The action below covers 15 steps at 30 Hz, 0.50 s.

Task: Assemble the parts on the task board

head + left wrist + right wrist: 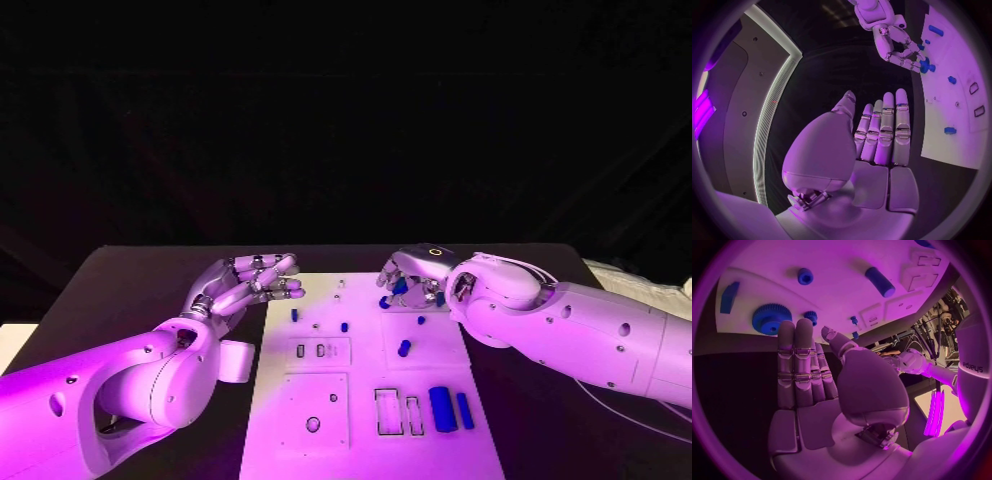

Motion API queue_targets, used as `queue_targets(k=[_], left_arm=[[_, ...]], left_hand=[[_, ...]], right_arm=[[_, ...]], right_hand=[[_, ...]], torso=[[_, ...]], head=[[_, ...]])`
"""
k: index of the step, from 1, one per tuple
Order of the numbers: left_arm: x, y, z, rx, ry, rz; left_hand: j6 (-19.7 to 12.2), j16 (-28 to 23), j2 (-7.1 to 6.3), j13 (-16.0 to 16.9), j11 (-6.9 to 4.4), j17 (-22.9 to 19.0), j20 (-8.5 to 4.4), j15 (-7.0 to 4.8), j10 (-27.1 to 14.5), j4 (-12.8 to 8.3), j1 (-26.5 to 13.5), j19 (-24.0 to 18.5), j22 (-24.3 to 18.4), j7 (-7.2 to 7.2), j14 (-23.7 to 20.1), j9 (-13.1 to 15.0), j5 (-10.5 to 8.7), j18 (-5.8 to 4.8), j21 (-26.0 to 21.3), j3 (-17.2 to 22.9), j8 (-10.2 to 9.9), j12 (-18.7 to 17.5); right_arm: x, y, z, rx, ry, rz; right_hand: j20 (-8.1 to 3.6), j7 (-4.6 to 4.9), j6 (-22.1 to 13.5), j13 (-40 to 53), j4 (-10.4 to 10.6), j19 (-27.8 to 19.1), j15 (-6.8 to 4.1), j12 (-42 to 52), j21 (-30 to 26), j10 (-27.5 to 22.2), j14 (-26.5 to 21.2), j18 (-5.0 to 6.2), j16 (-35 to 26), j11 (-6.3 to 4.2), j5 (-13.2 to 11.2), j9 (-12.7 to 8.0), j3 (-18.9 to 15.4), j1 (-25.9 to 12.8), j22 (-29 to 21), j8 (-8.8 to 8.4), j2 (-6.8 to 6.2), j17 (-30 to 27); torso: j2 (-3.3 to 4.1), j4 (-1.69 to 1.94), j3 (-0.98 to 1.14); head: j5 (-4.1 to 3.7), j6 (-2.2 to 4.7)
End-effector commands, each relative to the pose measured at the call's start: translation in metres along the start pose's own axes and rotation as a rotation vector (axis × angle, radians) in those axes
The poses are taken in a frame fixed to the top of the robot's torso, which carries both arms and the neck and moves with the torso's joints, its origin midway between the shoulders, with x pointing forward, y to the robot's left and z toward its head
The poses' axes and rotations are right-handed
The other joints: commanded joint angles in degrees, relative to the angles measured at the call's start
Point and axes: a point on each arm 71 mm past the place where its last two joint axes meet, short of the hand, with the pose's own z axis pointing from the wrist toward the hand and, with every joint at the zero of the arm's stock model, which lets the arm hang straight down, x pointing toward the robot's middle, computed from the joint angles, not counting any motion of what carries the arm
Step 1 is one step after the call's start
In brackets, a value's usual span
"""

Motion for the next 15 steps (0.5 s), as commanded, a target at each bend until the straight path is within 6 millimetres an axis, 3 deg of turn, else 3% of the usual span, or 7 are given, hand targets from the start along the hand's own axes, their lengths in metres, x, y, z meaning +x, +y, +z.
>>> queue_targets(k=[1,9,15], left_arm=[[0.0004,-0.0010,0.0007,0.000,0.017,-0.016],[-0.0020,-0.0013,0.0001,-0.002,0.012,-0.015],[-0.0024,-0.0015,-0.0004,-0.004,0.012,-0.015]], left_hand=[[-0.1,-0.2,-0.16,-0.1,0.51,0.1,0.07,0.03,0.0,-0.2,-0.5,0.5,-0.1,0.28,-0.5,0.0,-0.21,0.51,-0.2,-0.3,-0.2,-0.4],[-0.1,-0.3,-0.14,-0.1,0.53,0.2,0.09,0.06,0.0,-0.3,-0.5,0.5,-0.1,0.30,-0.6,0.0,-0.21,0.51,-0.3,-0.3,-0.3,-0.5],[-0.1,-0.4,-0.12,-0.1,0.55,0.2,0.10,0.07,0.0,-0.3,-0.5,0.5,-0.1,0.32,-0.6,-0.1,-0.22,0.50,-0.3,-0.4,-0.3,-0.5]], right_arm=[[0.0033,-0.0018,-0.0004,0.022,0.056,-0.070],[0.0041,-0.0011,0.0006,0.026,0.065,-0.091],[0.0050,-0.0004,0.0023,0.026,0.070,-0.098]], right_hand=[[0.10,-0.02,0.1,0.0,0.7,-0.2,0.05,-0.1,1.3,-0.2,2.0,0.65,1.3,-0.04,-0.3,0.1,0.3,0.3,1.1,-0.13,-0.35,0.9],[0.12,-0.16,1.2,0.0,2.6,1.7,0.03,-0.1,8.4,-0.1,1.8,-0.43,5.3,-0.08,-0.4,0.2,1.5,1.2,9.8,-0.11,-0.84,3.6],[0.08,-0.46,1.9,-0.1,3.5,2.1,-0.03,-0.1,10.9,0.2,1.4,-0.72,7.1,-0.26,-1.0,0.3,2.6,1.8,12.6,-0.07,-0.68,4.7]], torso=[[0.45,0.40,-0.12],[0.99,0.37,-0.10],[1.31,0.52,-0.13]], head=[[-0.17,-0.21],[-0.26,-0.17],[-0.44,-0.04]])
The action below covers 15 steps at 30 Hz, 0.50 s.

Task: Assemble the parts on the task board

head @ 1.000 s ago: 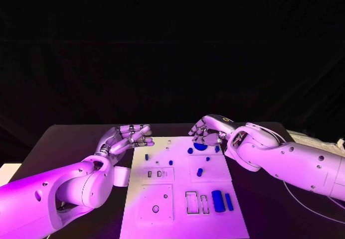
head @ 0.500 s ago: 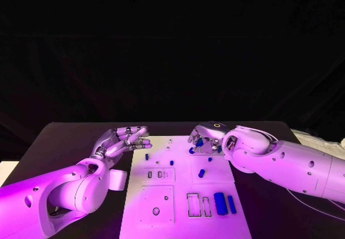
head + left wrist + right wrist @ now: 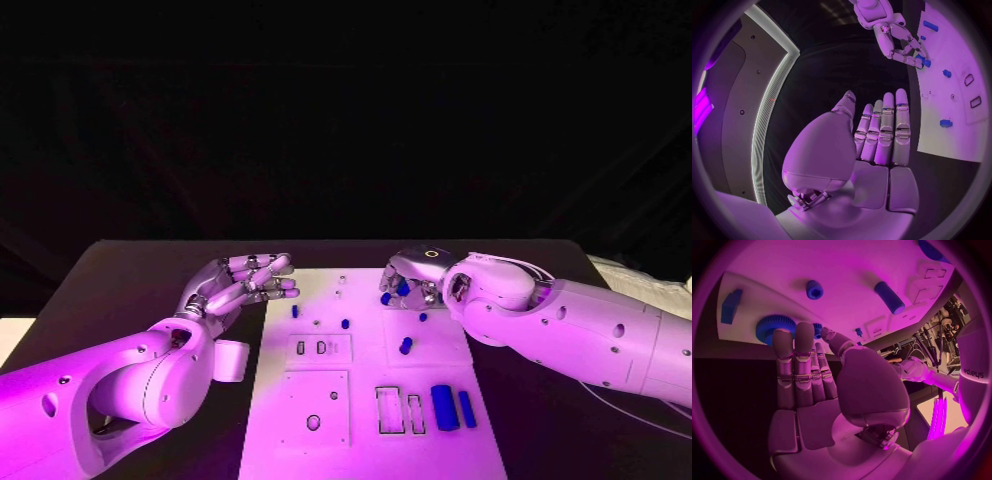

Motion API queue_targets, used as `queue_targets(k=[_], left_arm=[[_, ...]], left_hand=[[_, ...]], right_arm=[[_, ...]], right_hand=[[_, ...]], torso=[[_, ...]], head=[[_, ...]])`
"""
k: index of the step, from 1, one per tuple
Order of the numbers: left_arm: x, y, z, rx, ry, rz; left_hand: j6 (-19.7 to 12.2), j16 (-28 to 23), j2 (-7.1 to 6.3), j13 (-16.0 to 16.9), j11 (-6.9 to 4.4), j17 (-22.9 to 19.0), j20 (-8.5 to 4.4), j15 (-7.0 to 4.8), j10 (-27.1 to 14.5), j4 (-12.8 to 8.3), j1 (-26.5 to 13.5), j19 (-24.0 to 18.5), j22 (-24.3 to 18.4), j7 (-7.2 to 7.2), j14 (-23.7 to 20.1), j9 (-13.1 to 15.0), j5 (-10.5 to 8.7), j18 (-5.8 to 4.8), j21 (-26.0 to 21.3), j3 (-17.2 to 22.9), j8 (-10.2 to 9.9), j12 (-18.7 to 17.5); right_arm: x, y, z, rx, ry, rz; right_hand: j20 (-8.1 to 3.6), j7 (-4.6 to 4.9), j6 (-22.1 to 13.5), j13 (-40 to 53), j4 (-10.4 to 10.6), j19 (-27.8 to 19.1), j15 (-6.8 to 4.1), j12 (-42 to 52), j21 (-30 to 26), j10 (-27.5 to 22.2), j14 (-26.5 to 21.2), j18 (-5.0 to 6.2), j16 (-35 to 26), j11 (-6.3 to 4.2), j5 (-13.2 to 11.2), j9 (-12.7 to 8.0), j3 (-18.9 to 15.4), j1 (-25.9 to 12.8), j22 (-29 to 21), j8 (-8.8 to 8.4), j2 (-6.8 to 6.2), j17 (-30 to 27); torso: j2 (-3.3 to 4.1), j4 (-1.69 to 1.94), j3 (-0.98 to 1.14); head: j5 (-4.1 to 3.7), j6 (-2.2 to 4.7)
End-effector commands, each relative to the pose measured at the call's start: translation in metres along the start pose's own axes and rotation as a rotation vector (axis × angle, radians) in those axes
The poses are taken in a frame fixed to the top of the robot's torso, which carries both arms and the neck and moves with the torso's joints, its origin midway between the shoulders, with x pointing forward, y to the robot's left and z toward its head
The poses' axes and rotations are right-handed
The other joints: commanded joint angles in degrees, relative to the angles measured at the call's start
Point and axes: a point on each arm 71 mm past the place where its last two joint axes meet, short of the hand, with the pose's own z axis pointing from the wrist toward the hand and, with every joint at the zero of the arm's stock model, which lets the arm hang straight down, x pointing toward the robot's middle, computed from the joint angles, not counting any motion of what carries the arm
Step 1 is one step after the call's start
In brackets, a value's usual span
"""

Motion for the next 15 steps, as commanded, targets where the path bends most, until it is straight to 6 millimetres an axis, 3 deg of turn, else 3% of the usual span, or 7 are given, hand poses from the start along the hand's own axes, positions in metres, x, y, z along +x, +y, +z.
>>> queue_targets(k=[1,15], left_arm=[[0.0022,-0.0013,0.0000,0.002,0.020,-0.014],[0.0020,-0.0018,-0.0008,-0.002,0.021,-0.015]], left_hand=[[-0.1,-0.4,-0.12,-0.1,0.55,0.1,0.10,-0.13,0.0,-0.1,-0.5,0.5,-0.1,0.32,-0.4,-0.1,-0.22,0.50,-0.3,-0.2,-0.3,-0.3],[-0.1,-0.4,-0.11,-0.1,0.56,0.1,0.11,-0.12,0.0,-0.2,-0.5,0.5,-0.1,0.33,-0.4,-0.1,-0.21,0.50,-0.4,-0.2,-0.4,-0.4]], right_arm=[[0.0017,0.0003,0.0012,0.008,0.025,-0.037],[0.0034,0.0009,0.0044,0.011,0.036,-0.041]], right_hand=[[0.02,-0.09,0.5,-0.1,0.5,0.3,-0.07,-0.1,0.8,0.3,1.2,-0.74,0.7,-0.24,-0.8,0.1,0.6,0.9,0.7,-0.09,0.19,0.5],[-0.03,-0.31,1.8,0.0,2.1,0.6,-0.23,0.0,3.6,1.2,0.8,-1.06,4.5,-0.57,-1.9,0.2,2.3,1.2,3.9,0.04,0.32,3.8]], torso=[[0.33,0.14,-0.01],[0.88,0.28,-0.09]], head=[[-0.10,0.01],[-0.23,-0.20]])
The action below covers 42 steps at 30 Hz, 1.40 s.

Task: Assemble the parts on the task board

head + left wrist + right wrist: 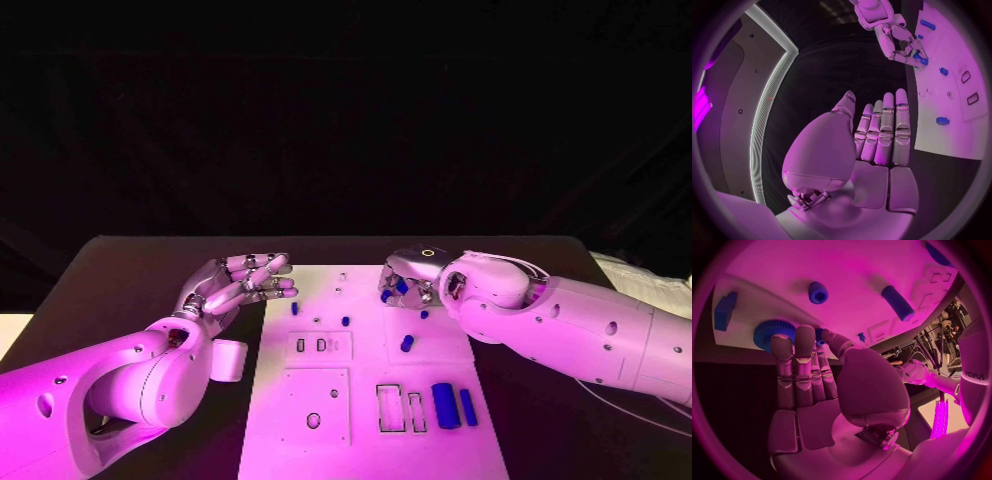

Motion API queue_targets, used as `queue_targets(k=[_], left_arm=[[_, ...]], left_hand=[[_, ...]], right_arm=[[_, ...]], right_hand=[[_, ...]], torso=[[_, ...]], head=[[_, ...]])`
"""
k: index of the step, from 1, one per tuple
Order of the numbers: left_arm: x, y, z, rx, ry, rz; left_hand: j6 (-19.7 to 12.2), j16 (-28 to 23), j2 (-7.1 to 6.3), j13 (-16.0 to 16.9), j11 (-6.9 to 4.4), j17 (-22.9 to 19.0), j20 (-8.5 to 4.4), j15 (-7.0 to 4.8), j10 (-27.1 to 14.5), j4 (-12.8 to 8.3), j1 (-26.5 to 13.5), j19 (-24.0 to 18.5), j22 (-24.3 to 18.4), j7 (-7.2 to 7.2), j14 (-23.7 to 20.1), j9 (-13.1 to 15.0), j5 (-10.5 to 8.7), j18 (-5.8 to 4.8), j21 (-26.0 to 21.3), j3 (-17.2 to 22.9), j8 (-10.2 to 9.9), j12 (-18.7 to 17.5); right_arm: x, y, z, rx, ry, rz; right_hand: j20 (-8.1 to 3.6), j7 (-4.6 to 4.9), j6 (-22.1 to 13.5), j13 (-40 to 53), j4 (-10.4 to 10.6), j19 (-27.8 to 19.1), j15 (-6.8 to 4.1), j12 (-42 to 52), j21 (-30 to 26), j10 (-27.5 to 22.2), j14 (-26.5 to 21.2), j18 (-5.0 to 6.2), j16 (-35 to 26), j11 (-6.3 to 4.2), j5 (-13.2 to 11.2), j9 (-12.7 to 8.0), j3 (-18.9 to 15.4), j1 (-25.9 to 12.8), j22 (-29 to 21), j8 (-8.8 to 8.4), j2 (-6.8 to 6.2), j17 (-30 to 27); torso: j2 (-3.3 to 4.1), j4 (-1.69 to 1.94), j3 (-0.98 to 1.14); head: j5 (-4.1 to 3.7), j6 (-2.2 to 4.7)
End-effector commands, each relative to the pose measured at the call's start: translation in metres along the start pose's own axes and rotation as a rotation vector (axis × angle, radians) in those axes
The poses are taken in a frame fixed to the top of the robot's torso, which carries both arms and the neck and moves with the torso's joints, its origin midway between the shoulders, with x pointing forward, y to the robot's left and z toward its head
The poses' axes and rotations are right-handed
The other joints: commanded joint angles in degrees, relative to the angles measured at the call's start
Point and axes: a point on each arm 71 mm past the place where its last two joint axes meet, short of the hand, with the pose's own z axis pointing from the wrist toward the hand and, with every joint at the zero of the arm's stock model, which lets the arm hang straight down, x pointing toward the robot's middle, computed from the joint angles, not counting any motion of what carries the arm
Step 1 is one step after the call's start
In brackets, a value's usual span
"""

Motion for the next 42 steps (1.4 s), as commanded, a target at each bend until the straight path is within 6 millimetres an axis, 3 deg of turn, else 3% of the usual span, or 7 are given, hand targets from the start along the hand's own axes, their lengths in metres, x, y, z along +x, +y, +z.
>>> queue_targets(k=[1,8,16,26,30,33,42], left_arm=[[0.003,-0.002,0.000,0.004,0.022,-0.013],[0.002,-0.002,0.000,0.001,0.022,-0.013],[0.002,-0.002,0.000,-0.001,0.022,-0.015],[0.003,-0.002,-0.001,0.000,0.027,-0.019],[0.004,-0.002,-0.001,-0.001,0.033,-0.025],[0.004,-0.002,-0.001,-0.002,0.036,-0.027],[0.005,-0.002,0.000,-0.002,0.041,-0.030]], left_hand=[[-0.1,-0.1,-0.10,-0.1,0.36,0.1,0.11,-0.12,0.2,-0.2,-0.5,0.5,-0.1,0.33,-0.4,-0.1,-0.21,0.50,-0.4,-0.2,-0.4,-0.4],[-0.1,-0.2,-0.09,-0.1,0.38,0.1,0.12,-0.11,0.1,-0.2,-0.5,0.5,-0.1,0.34,-0.4,-0.1,-0.22,0.50,-0.4,-0.3,-0.4,-0.4],[-0.2,-0.3,-0.08,-0.1,0.40,0.2,0.13,-0.09,0.1,-0.3,-0.5,0.5,-0.1,0.36,-0.4,-0.1,-0.23,0.51,-0.5,-0.3,-0.5,-0.5],[-0.2,-0.3,-0.06,-0.1,0.40,0.2,0.14,-0.09,0.0,-0.3,-0.4,0.5,-0.1,0.35,-0.4,-0.1,-0.22,0.51,-0.5,-0.3,-0.5,-0.5],[-0.2,-0.3,-0.05,-0.1,0.40,0.3,0.14,-0.09,0.0,-0.3,-0.4,0.5,-0.1,0.35,-0.4,-0.1,-0.22,0.51,-0.5,-0.3,-0.5,-0.6],[-0.2,-0.3,-0.05,-0.1,0.40,0.3,0.14,-0.09,0.0,-0.3,-0.4,0.5,-0.1,0.35,-0.4,-0.1,-0.22,0.51,-0.5,-0.3,-0.5,-0.6],[-0.2,-0.5,0.04,-0.1,0.43,0.4,0.17,-0.06,-0.1,-0.5,-0.3,0.6,-0.2,0.37,-0.4,-0.1,-0.21,0.51,-0.6,-0.4,-0.7,-0.7]], right_arm=[[0.002,0.000,0.001,0.005,0.021,-0.023],[0.001,0.000,0.001,0.009,-0.001,-0.024],[-0.010,0.006,0.000,-0.011,-0.130,-0.005],[-0.023,0.014,0.003,0.008,-0.270,0.036],[-0.024,0.017,0.009,0.024,-0.289,0.041],[-0.025,0.020,0.014,0.031,-0.300,0.044],[-0.021,0.028,0.031,0.034,-0.295,0.050]], right_hand=[[0.04,0.04,0.7,0.0,0.3,0.6,-0.25,0.0,0.7,0.8,0.8,-1.11,1.0,-0.09,-0.4,0.1,0.5,0.5,0.7,0.08,0.06,0.8],[-0.22,-0.24,2.5,0.0,0.9,2.2,-0.60,0.1,4.3,2.8,1.2,-1.82,5.6,-0.53,-2.6,0.5,2.4,1.6,5.6,0.45,0.84,5.1],[-0.39,-0.24,3.6,0.0,1.2,3.1,-0.78,0.0,6.9,4.1,1.0,-2.28,8.4,-0.78,-3.1,0.8,4.4,2.7,9.0,0.45,1.00,7.5],[-0.36,0.17,3.5,0.0,1.1,2.9,-0.63,-0.2,7.5,3.9,0.6,-2.35,8.6,-0.56,-3.1,0.8,5.6,3.1,9.6,0.15,0.72,7.3],[-0.27,0.25,3.4,-0.1,1.3,2.8,-0.53,-0.2,7.7,3.7,0.5,-2.37,8.7,-0.44,-3.3,0.8,5.8,2.9,9.8,0.02,0.42,7.4],[-0.24,0.27,3.4,-0.1,1.4,2.7,-0.51,-0.2,7.7,3.7,0.4,-2.37,8.8,-0.41,-3.4,0.8,5.9,2.8,9.8,-0.02,0.31,7.5],[-0.17,0.33,3.3,-0.1,1.7,2.7,-0.44,-0.2,7.9,3.5,0.4,-2.39,9.2,-0.34,-3.6,0.8,6.0,2.5,10.1,-0.10,0.08,7.8]], torso=[[0.21,0.09,-0.03],[0.33,0.20,-0.09],[0.53,0.36,-0.14],[0.76,0.62,-0.31],[0.91,0.79,-0.36],[0.92,0.73,-0.28],[1.10,0.90,-0.34]], head=[[-0.05,-0.05],[-0.07,-0.09],[-0.13,0.20],[-0.18,0.78],[-0.59,0.88],[-0.40,0.78],[-0.30,0.96]])
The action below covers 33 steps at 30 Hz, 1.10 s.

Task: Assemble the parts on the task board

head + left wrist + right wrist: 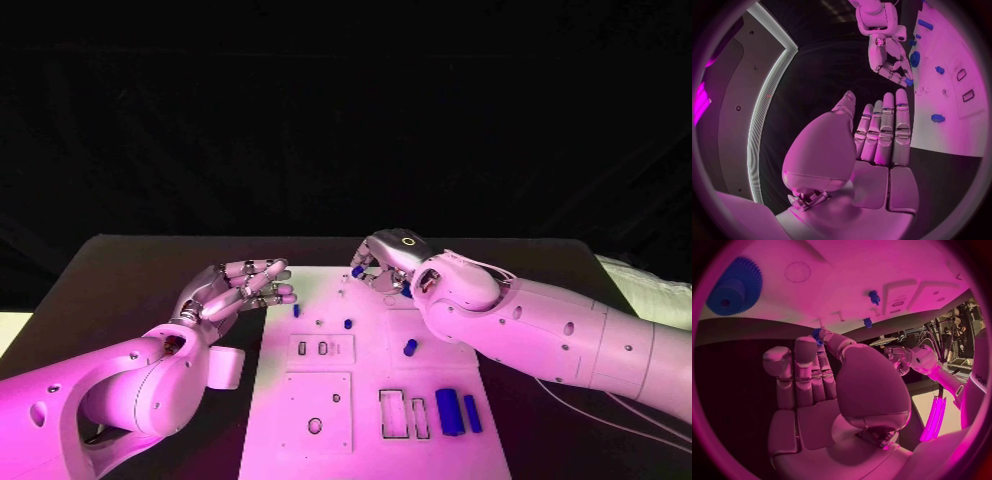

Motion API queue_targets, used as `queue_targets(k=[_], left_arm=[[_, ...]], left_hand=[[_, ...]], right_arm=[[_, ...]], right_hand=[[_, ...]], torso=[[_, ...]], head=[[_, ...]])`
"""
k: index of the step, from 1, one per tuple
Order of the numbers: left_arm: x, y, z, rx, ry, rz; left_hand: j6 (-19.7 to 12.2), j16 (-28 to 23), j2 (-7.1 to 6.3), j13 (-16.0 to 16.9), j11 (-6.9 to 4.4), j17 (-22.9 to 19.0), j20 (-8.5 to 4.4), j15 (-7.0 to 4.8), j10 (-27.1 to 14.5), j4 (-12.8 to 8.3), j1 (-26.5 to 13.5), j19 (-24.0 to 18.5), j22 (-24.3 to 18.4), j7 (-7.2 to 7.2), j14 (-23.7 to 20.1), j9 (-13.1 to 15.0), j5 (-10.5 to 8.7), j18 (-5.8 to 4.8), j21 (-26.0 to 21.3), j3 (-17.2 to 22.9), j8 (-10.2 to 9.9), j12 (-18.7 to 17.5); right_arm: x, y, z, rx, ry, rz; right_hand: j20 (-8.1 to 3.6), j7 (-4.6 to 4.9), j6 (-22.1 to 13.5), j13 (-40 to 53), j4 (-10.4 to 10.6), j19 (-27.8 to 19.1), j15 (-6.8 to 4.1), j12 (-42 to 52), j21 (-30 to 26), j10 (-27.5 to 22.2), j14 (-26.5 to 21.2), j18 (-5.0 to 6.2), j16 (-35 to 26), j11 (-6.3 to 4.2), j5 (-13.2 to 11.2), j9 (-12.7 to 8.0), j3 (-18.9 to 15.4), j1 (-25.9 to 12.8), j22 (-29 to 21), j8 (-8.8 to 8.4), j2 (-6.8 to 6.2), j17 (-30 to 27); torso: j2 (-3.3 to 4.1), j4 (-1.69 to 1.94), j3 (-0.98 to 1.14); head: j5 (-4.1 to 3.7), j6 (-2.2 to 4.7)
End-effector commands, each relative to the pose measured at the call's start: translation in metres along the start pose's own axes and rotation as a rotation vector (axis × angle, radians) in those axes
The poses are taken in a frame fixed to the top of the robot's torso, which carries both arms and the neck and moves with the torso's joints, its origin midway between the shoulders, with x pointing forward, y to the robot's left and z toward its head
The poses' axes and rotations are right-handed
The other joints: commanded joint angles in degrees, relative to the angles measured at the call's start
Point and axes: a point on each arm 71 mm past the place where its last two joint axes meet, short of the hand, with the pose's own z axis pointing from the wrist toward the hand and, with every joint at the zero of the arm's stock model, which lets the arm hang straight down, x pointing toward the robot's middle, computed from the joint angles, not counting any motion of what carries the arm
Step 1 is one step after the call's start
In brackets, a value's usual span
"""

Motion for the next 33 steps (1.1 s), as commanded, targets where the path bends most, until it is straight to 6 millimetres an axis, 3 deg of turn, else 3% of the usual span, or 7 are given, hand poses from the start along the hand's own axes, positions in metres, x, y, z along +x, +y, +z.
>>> queue_targets(k=[1,15,33], left_arm=[[0.004,-0.002,0.000,0.006,0.027,-0.016],[0.003,-0.004,0.001,0.010,0.027,-0.014],[0.004,-0.007,0.004,0.015,0.028,-0.011]], left_hand=[[-0.2,-0.3,0.04,-0.1,0.44,0.1,-0.04,-0.06,-0.1,-0.3,-0.3,0.4,-0.1,0.36,-0.4,-0.1,-0.21,0.52,-0.4,-0.2,-0.3,-0.2],[-0.2,-0.3,0.04,-0.1,0.44,0.1,-0.04,-0.06,-0.1,-0.3,-0.3,0.4,-0.1,0.36,-0.4,-0.1,-0.21,0.52,-0.4,-0.2,-0.3,-0.2],[-0.3,-0.4,0.08,-0.1,0.47,0.2,-0.01,-0.03,-0.2,-0.4,-0.3,0.4,-0.1,0.38,-0.4,-0.1,-0.22,0.52,-0.5,-0.2,-0.4,-0.3]], right_arm=[[0.001,0.000,0.004,0.015,-0.012,-0.014],[0.011,0.005,0.012,0.012,0.032,-0.018],[0.013,0.009,0.015,0.019,0.052,-0.021]], right_hand=[[0.16,0.30,-0.1,0.1,0.2,0.2,-0.01,0.2,0.2,-0.2,0.4,-0.63,0.3,0.25,0.1,0.0,0.2,-0.1,0.1,0.34,-0.64,0.1],[0.26,0.34,-0.2,0.1,0.6,0.0,0.06,0.2,0.4,-0.3,0.3,-0.62,0.6,0.32,-0.2,0.0,0.2,-0.5,0.3,0.29,-1.14,0.3],[0.32,0.36,-0.4,0.1,1.0,0.0,0.11,0.2,0.6,-0.5,0.3,-0.64,0.8,0.36,-0.4,0.0,0.1,-0.9,0.4,0.23,-1.43,0.4]], torso=[[0.12,0.11,-0.01],[0.20,0.12,-0.07],[0.33,0.27,-0.14]], head=[[0.11,0.05],[0.45,-0.29],[0.25,-0.24]])
